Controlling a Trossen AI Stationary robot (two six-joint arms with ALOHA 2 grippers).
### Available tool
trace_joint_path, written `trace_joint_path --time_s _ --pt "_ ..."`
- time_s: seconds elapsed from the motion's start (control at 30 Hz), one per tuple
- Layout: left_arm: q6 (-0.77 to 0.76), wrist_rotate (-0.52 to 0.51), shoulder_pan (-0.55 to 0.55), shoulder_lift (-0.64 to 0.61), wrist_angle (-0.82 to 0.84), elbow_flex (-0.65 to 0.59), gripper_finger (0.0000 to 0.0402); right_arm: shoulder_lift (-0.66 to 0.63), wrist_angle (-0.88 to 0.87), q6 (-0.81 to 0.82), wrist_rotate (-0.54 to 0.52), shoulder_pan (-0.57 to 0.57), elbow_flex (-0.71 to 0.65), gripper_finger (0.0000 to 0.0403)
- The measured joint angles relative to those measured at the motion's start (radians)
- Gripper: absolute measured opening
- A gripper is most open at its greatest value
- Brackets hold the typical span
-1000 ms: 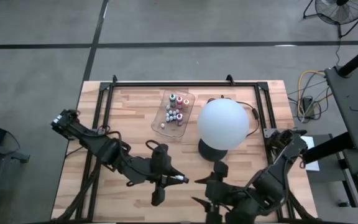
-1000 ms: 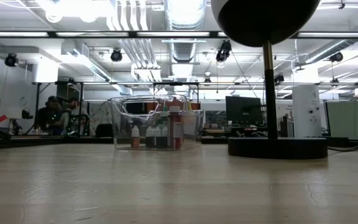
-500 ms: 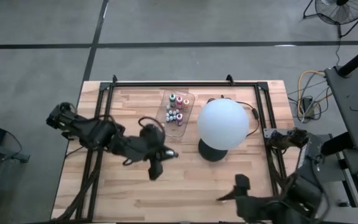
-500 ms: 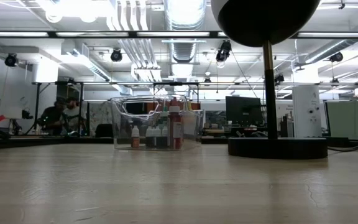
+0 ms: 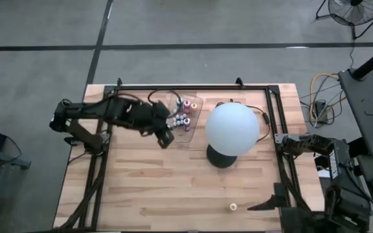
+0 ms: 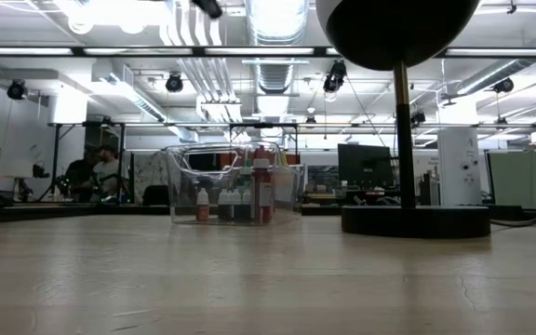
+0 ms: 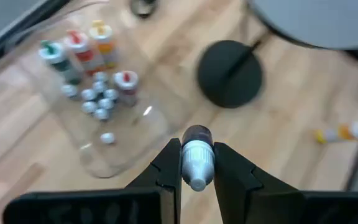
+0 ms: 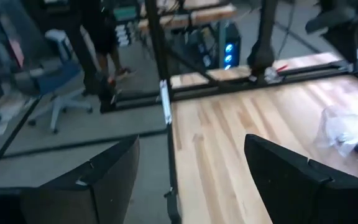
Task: Pick & Place food coloring
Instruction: Put the small black food coloring bottle into the transparent bin
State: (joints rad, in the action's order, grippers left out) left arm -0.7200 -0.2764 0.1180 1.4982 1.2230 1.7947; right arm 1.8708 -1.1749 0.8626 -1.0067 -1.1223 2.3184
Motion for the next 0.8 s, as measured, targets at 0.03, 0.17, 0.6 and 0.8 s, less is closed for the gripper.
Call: trace_joint_path --time_s 0.03,0.17,0.6,0.8 --pt "0.000 0.000 -0.021 0.000 0.008 -0.005 0.0042 -0.002 0.000 0.006 -0.026 -0.001 0.000 0.0281" --pt "0.016 0.036 -0.116 0.000 0.020 -0.048 0.0042 -0.010 -0.004 0.033 -0.126 0.002 0.000 0.0283" --pt "0.222 0.069 -0.305 0.000 -0.070 -0.327 0.0042 -0.017 0.003 0.020 -0.261 0.004 0.000 0.0275" --pt "0.266 0.105 -0.346 0.000 -0.210 -0.431 0.0042 -0.017 0.004 0.019 -0.287 0.004 0.000 0.0267"
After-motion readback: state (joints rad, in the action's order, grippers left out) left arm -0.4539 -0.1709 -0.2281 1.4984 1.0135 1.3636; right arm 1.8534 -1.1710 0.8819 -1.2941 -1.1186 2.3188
